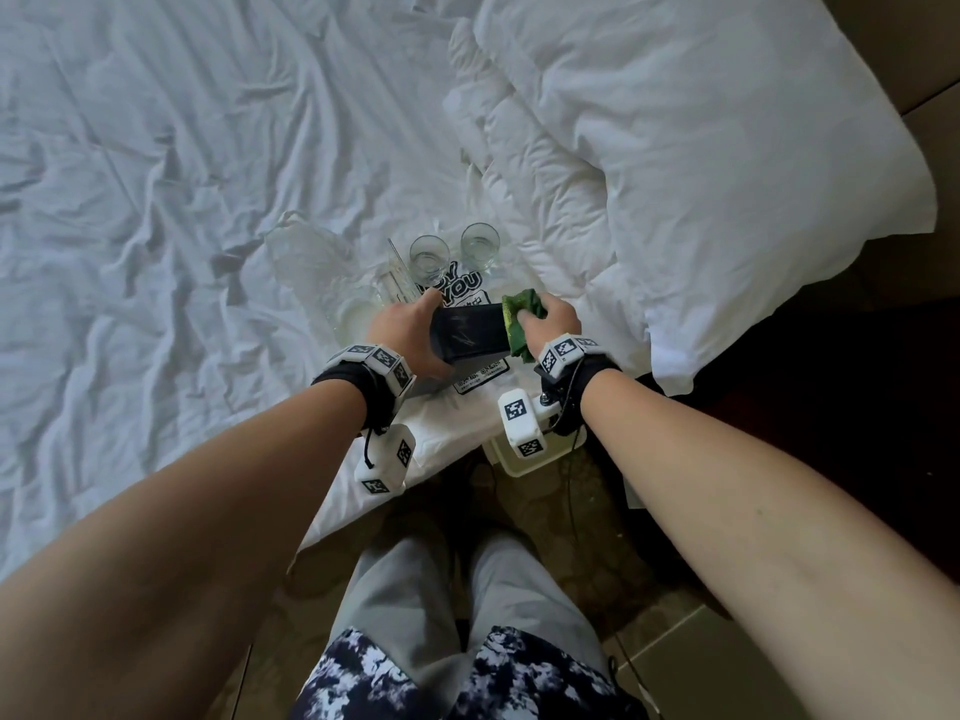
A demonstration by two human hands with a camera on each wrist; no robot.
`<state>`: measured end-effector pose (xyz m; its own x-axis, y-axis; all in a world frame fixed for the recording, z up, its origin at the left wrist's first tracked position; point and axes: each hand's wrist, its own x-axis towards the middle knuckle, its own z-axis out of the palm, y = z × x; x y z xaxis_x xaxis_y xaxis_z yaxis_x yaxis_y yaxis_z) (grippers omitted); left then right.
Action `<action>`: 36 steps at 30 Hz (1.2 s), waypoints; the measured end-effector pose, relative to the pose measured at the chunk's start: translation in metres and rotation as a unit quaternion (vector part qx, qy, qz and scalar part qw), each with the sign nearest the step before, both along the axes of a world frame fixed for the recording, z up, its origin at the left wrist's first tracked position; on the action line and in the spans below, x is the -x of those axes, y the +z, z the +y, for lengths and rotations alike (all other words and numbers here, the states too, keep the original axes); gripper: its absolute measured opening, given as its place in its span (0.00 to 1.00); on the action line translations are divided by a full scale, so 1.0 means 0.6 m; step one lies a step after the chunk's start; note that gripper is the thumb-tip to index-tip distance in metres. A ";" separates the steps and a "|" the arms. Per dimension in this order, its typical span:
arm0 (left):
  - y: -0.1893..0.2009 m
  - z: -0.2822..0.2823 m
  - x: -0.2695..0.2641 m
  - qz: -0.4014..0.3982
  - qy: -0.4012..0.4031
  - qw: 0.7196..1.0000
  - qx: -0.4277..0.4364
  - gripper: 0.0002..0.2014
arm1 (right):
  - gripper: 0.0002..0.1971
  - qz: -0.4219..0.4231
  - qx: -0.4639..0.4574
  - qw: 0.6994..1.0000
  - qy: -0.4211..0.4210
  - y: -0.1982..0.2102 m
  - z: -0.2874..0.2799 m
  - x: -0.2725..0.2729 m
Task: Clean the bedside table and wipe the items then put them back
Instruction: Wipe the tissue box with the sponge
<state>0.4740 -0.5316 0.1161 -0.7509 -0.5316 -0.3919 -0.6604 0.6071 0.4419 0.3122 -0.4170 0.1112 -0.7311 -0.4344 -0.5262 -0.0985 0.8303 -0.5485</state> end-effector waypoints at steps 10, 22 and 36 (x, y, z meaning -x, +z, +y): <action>-0.005 0.009 0.004 -0.013 0.017 1.000 0.017 0.35 | 0.14 0.003 0.019 0.995 0.097 0.005 -0.031 -0.041; -0.003 0.011 0.007 -0.020 0.053 0.998 0.000 0.38 | 0.15 -0.043 0.082 0.992 0.088 0.007 -0.038 -0.070; -0.003 -0.006 -0.001 -0.021 0.061 0.998 -0.029 0.42 | 0.04 -0.100 0.132 0.979 -0.120 0.005 -0.035 -0.022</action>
